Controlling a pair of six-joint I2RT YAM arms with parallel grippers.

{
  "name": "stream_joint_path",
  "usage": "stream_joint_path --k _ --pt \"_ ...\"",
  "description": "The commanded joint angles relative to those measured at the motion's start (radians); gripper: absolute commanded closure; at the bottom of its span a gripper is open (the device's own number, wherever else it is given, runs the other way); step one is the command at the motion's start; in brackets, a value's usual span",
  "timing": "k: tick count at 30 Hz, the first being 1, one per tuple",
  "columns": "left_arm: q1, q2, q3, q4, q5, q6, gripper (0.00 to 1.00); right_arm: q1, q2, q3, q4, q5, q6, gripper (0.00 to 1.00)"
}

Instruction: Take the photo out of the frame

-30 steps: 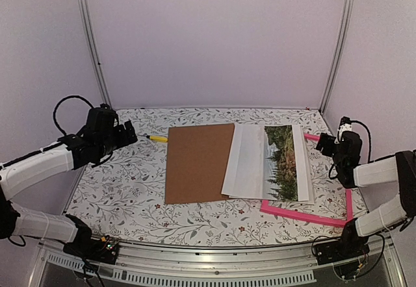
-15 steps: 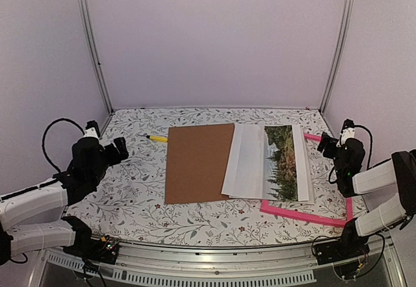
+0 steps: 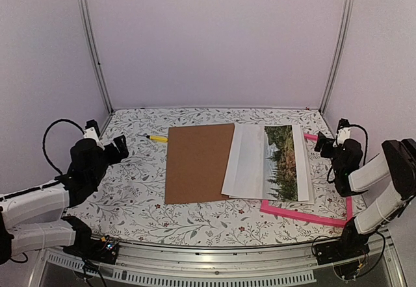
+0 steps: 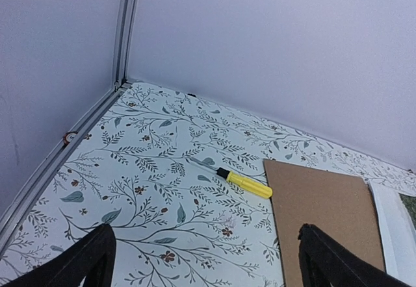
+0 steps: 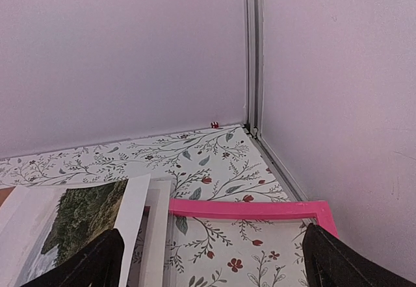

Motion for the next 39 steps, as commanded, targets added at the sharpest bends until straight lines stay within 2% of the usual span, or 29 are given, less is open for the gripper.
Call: stream_joint_path --k 1,7,14,19,22,30,35,39 --pt "0.019 0.04 0.012 0.049 0.028 0.006 0.01 -0.022 0.01 0.037 -0.003 -0.073 -0.012 0.01" --pt "0.048 0.129 0.022 0.082 0.059 0.001 0.01 -0.023 0.007 0.034 0.0 -0.089 -0.023 0.01" --pt "0.109 0.216 0.021 0.084 0.033 0.003 0.01 -0.023 0.006 0.028 0.008 -0.086 -0.022 0.01" --pt "0.168 0.246 0.024 0.162 0.104 0.015 0.01 -0.023 0.007 0.02 0.019 -0.082 -0.019 0.01" --pt "0.171 0.233 0.051 0.15 0.085 0.043 0.01 -0.023 0.036 -0.028 0.152 -0.077 -0.021 0.01" --pt "0.204 0.208 0.072 0.114 -0.016 0.144 0.01 -0.023 0.043 -0.027 0.136 -0.073 -0.021 0.01" --pt "0.249 0.208 0.01 0.246 -0.035 0.254 0.01 -0.022 0.042 -0.027 0.136 -0.073 -0.021 0.01" --pt "0.319 0.27 -0.097 0.427 -0.008 0.207 0.01 -0.023 0.041 -0.027 0.136 -0.073 -0.021 0.01"
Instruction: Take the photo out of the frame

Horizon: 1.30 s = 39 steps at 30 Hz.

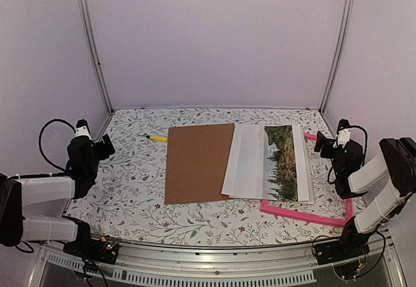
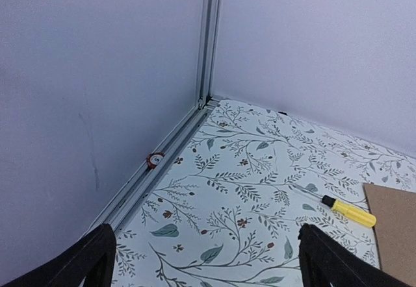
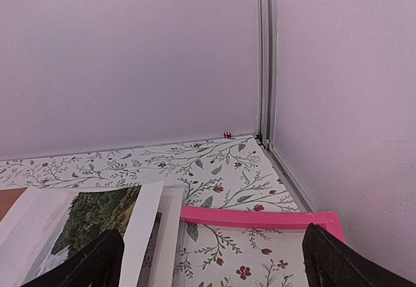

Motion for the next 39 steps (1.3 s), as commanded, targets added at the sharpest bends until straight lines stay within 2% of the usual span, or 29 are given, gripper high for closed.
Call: stream_joint_path --k 1,2,7,16,27,30,34,39 --pt "0.071 0.073 -0.105 0.224 0.008 0.015 0.01 -0.003 0.007 -0.009 0.031 0.005 -0.007 0.01" --pt "0.077 0.077 -0.089 0.193 0.04 0.014 0.01 -0.003 0.007 -0.009 0.031 0.004 -0.007 0.01" --pt "0.083 0.16 -0.06 0.282 0.034 0.055 0.01 -0.003 0.006 -0.009 0.031 0.005 -0.007 0.01" --pt "0.101 0.29 -0.015 0.444 0.111 0.2 0.0 -0.003 0.006 -0.008 0.031 0.005 -0.008 0.01" --pt "0.158 0.365 -0.052 0.606 0.196 0.172 0.01 -0.003 0.008 -0.009 0.032 0.004 -0.008 0.01" --pt "0.157 0.385 -0.033 0.58 0.27 0.19 0.01 -0.003 0.007 -0.009 0.031 0.005 -0.008 0.01" --pt "0.15 0.456 -0.082 0.758 0.34 0.244 0.01 -0.003 0.008 -0.009 0.031 0.005 -0.008 0.01" --pt "0.152 0.448 -0.046 0.664 0.483 0.29 0.01 -0.003 0.009 -0.008 0.031 0.004 -0.008 0.01"
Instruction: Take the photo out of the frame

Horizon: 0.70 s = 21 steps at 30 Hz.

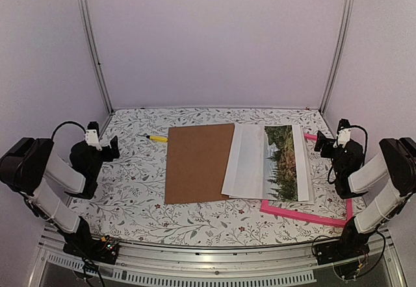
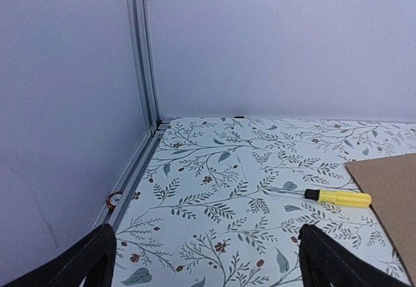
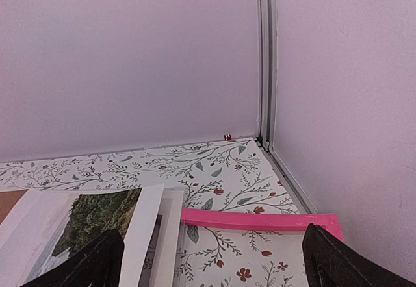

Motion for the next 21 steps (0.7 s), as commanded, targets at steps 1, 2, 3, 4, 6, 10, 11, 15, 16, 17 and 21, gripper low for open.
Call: stream_joint_path --k 1,2,3,4,6,10,11,15,16,17,21 --pt "0.004 0.003 0.025 0.009 0.141 0.063 0.01 -0.003 0.008 -0.007 0.022 0.003 -0.008 0.01" --pt "0.005 0.007 0.022 0.022 0.141 0.065 0.01 -0.003 0.008 -0.006 0.022 0.003 -0.008 0.01" --pt "0.004 0.011 0.019 0.043 0.14 0.069 0.01 -0.003 0.008 -0.007 0.022 0.003 -0.007 0.01" --pt "0.004 0.01 0.018 0.039 0.14 0.068 0.01 -0.003 0.008 -0.008 0.023 0.003 -0.007 0.01" --pt "0.003 0.008 0.017 0.036 0.141 0.067 0.0 -0.003 0.008 -0.007 0.023 0.003 -0.008 0.01" --pt "-0.008 0.007 0.008 0.052 0.133 0.076 0.01 -0.003 0.008 -0.009 0.022 0.003 -0.008 0.01" --pt "-0.007 0.008 0.011 0.053 0.135 0.076 0.01 -0.003 0.008 -0.008 0.022 0.002 -0.008 0.01" --pt "-0.005 0.008 0.012 0.046 0.138 0.075 0.01 -0.003 0.008 -0.008 0.022 0.003 -0.008 0.01" --pt "-0.005 0.008 0.012 0.046 0.139 0.076 0.01 -0.003 0.008 -0.007 0.022 0.002 -0.008 0.01" --pt "-0.005 0.008 0.012 0.046 0.138 0.076 0.01 -0.003 0.008 -0.008 0.023 0.003 -0.009 0.01" --pt "-0.005 0.008 0.012 0.046 0.139 0.075 0.01 -0.004 0.006 -0.01 0.023 0.004 -0.008 0.01"
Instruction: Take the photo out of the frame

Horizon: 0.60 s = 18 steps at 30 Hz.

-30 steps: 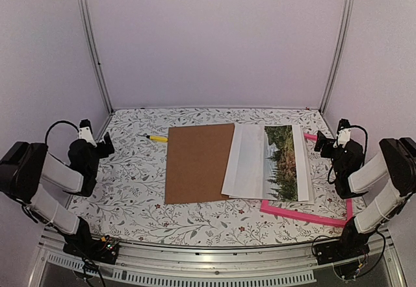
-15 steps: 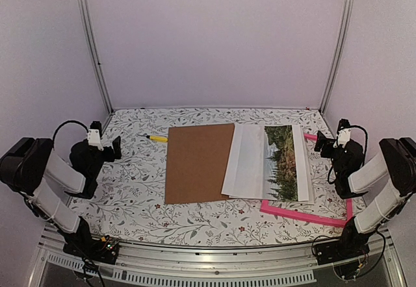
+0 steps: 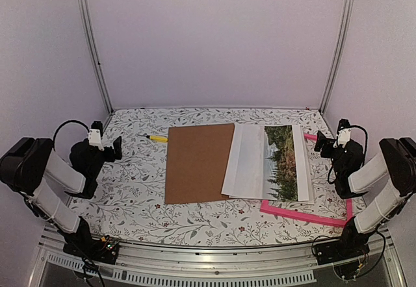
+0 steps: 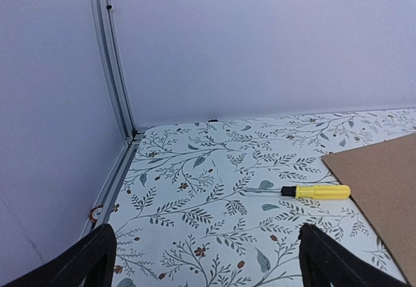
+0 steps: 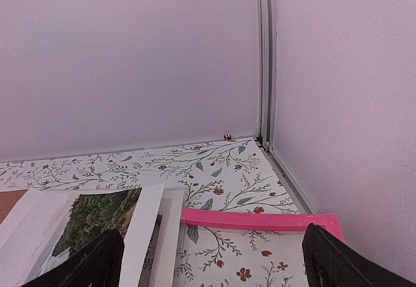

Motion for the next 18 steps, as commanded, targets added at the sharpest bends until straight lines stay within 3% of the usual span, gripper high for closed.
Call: stream_joint_path --k 1,18 --pt "-0.002 0.006 0.005 0.039 0.01 0.014 0.01 -0.004 0.005 -0.01 0.026 0.005 -0.008 0.01" --pt "-0.002 0.006 0.005 0.039 0.01 0.014 0.01 -0.003 0.008 -0.009 0.024 -0.002 -0.011 0.01"
